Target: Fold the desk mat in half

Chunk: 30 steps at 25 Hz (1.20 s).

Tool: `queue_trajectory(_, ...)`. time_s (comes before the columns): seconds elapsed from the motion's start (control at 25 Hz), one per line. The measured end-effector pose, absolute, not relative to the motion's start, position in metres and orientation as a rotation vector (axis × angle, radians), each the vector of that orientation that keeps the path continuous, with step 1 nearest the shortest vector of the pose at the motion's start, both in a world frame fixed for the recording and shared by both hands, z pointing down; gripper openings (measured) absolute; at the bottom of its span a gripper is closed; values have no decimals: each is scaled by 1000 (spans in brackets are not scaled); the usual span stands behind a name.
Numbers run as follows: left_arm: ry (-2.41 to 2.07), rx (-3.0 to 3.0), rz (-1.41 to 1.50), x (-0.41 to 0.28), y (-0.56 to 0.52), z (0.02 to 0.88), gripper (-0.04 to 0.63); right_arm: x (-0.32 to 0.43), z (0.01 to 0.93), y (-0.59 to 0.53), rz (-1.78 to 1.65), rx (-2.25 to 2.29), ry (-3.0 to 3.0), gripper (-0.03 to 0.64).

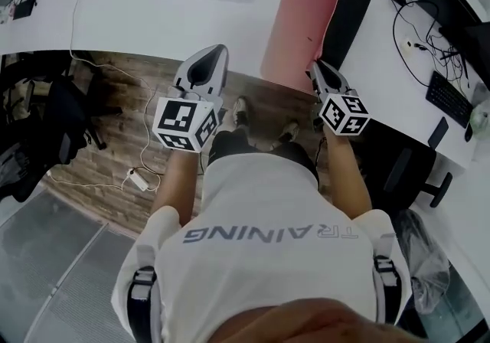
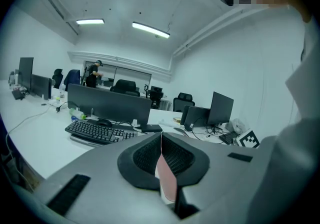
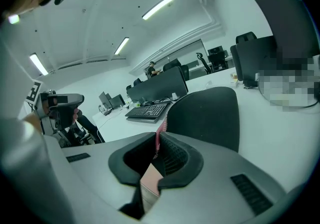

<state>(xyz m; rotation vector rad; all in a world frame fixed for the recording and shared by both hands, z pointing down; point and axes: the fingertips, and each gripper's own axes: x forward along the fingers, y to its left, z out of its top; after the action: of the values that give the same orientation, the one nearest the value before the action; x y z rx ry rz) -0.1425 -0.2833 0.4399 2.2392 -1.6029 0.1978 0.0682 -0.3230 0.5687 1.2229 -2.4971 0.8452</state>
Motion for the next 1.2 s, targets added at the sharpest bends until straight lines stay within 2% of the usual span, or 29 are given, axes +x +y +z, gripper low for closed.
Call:
queue_trajectory(0.68, -1629, 2139, 121, -193, -273, 458, 32, -34, 644, -301, 974, 874, -2339, 43)
queue_trajectory(1.2, -1637, 2111, 118, -214, -264, 466, 32, -45, 684, -289, 943, 860, -2225, 66)
